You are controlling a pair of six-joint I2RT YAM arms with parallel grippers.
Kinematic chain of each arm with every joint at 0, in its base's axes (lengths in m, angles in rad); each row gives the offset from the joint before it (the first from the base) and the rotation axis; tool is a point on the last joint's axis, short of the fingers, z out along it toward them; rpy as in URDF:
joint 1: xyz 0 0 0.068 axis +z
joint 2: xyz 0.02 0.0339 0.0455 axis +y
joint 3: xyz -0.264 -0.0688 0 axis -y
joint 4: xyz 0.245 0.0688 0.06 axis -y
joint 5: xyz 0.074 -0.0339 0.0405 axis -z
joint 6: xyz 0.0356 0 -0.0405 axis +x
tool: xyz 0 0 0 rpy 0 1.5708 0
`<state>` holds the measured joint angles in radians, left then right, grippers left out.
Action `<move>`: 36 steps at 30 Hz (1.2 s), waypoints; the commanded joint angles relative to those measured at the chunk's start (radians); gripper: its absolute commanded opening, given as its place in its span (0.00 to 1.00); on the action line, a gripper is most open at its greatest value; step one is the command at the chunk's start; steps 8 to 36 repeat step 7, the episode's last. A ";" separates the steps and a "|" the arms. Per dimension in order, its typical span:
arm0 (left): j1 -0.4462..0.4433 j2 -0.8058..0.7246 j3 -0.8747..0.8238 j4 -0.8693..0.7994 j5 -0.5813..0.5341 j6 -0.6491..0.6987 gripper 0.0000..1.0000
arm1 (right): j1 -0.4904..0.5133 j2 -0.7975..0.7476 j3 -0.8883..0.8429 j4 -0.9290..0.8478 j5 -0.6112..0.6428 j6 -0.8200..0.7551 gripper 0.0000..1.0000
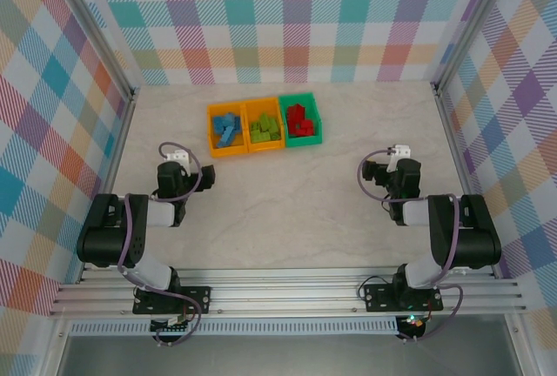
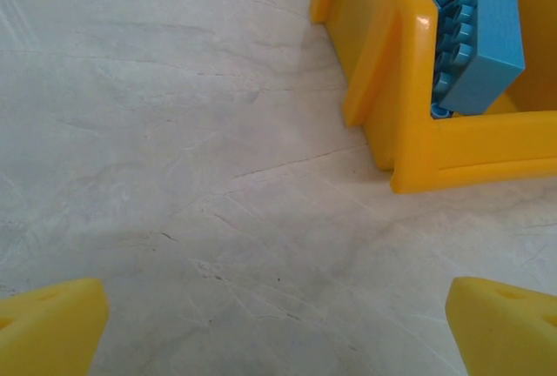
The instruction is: Sort the legos into containers by color
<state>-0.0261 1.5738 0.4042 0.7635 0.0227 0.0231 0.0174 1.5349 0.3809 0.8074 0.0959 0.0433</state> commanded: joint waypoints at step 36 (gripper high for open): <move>-0.009 -0.008 0.018 0.043 0.009 0.015 1.00 | 0.001 -0.009 0.013 0.038 -0.003 -0.005 1.00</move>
